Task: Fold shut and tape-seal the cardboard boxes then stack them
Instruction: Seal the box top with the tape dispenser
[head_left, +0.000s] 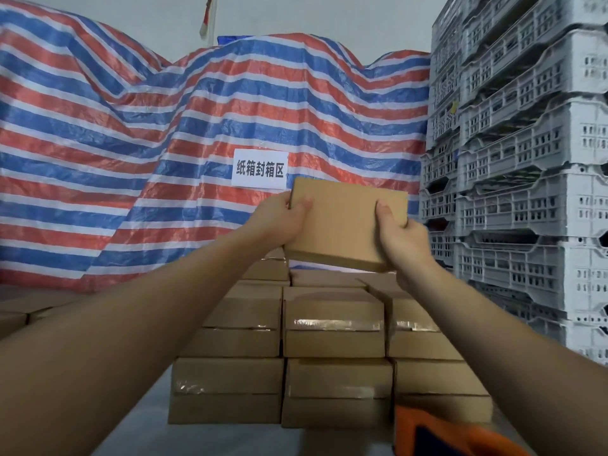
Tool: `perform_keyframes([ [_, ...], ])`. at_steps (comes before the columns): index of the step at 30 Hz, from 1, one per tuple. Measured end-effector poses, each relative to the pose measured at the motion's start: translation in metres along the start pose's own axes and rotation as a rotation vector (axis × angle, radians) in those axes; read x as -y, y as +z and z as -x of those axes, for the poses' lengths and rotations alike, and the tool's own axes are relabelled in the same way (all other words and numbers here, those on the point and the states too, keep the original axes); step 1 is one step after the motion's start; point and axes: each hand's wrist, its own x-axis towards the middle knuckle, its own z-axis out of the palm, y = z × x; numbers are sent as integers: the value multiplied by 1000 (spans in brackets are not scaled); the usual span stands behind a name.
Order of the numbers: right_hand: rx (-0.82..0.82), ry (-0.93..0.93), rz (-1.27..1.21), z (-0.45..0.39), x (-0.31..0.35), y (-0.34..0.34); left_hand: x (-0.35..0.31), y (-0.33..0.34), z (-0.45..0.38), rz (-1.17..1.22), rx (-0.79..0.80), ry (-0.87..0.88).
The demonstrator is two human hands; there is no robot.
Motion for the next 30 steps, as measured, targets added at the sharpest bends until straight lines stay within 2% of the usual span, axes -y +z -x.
perform_keyframes([
  [4,41,93,36,-60,-14,18,13,26,-54,-155,-107,-16],
  [8,104,201,142,-111,-34,35,37,48,-98,-287,-108,-107],
  [13,211,284,260,-148,-46,54,65,69,-131,-305,-65,-228],
  [18,353,367,398,-170,-51,70,60,74,-150,-375,129,-274],
  [21,406,399,503,-177,-57,78,66,75,-157,-391,180,-268],
  [30,483,486,651,-194,-82,91,88,87,-175,-666,458,-317],
])
